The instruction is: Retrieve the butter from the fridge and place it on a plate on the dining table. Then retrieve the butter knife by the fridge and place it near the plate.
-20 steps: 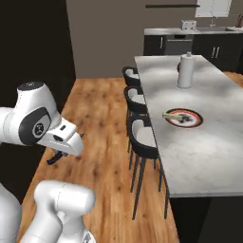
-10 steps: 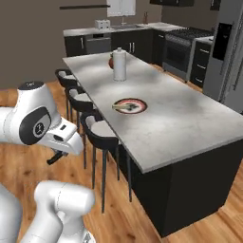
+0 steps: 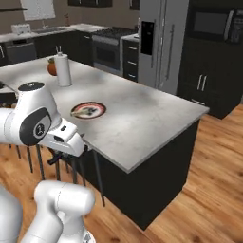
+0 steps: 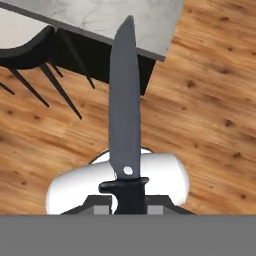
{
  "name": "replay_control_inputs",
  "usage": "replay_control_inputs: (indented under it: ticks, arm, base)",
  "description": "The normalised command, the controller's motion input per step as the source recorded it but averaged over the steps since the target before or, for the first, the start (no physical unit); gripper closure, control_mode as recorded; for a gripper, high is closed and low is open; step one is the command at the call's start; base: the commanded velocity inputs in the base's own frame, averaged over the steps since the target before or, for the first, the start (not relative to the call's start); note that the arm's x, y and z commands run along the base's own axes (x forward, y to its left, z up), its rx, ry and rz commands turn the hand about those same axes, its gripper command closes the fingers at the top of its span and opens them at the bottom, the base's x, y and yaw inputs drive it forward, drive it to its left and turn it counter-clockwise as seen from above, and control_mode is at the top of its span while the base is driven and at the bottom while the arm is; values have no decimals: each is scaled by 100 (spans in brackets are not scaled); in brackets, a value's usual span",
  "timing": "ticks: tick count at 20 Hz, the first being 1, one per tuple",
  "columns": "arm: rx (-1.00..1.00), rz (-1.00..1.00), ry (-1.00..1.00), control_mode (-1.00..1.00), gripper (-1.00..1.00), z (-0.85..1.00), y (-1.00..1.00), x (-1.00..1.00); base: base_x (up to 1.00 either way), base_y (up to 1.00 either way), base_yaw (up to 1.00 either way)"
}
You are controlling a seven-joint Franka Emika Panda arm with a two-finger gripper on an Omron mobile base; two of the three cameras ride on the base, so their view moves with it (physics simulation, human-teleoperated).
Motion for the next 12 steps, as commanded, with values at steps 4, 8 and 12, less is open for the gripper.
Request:
replay_control_inputs:
  ticks: [4,8,12]
  arm:
    - [0,0,0,100,100,0,0,0]
    - [0,0,0,100,100,0,0,0]
    - [0,0,0,100,100,0,0,0]
  base:
    - [10,72,-45]
    - [4,63,-42]
    - [4,43,-36]
